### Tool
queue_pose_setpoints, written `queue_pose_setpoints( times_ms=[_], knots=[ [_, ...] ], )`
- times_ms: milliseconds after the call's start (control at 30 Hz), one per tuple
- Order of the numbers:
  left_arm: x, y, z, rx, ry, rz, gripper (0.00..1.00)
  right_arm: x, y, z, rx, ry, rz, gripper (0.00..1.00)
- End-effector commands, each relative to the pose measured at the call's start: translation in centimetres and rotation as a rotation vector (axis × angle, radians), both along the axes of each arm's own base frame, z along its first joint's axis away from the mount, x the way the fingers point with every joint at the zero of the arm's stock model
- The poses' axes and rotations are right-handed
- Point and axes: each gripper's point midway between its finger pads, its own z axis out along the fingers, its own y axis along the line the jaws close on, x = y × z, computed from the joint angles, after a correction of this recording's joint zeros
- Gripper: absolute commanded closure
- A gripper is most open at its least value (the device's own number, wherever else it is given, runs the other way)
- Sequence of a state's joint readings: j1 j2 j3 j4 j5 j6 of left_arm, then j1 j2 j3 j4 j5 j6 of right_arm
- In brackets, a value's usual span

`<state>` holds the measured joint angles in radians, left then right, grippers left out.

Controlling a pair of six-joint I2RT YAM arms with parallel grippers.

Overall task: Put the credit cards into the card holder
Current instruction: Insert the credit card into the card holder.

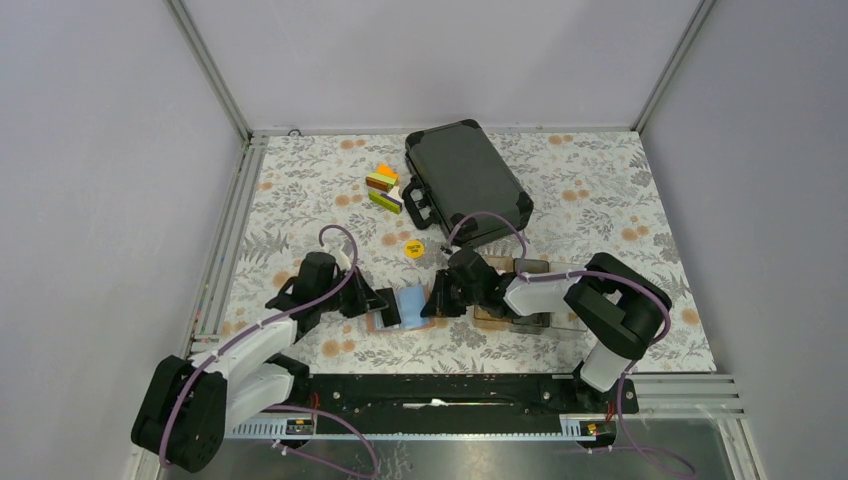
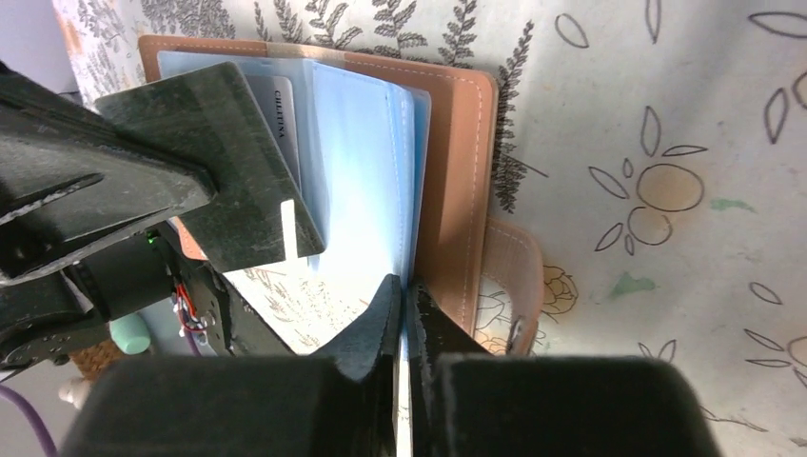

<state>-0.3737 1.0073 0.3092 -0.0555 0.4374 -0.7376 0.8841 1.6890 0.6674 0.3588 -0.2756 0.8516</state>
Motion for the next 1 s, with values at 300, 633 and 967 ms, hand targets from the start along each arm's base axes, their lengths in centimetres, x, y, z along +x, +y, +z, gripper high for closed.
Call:
queue_pose_setpoints(
  times_ms=[300, 633, 967],
  knots=[
    [0.4, -1.0, 0.3, -0.106, -0.020, 0.014, 1.00, 1.2, -0.2, -0.6, -0.093, -0.028, -0.031, 1.00],
    [0.3, -1.0, -1.3, -0.103, 0.036, 0.031, 1.00, 1.2, -0.1, -0.6, -0.113, -0.030, -0.027, 1.00],
    [0.0, -0.3, -3.2, -0.033, 0.081, 0.024, 1.00, 1.2, 0.2, -0.5, -0.122, -0.032, -0.021, 1.00]
  ],
)
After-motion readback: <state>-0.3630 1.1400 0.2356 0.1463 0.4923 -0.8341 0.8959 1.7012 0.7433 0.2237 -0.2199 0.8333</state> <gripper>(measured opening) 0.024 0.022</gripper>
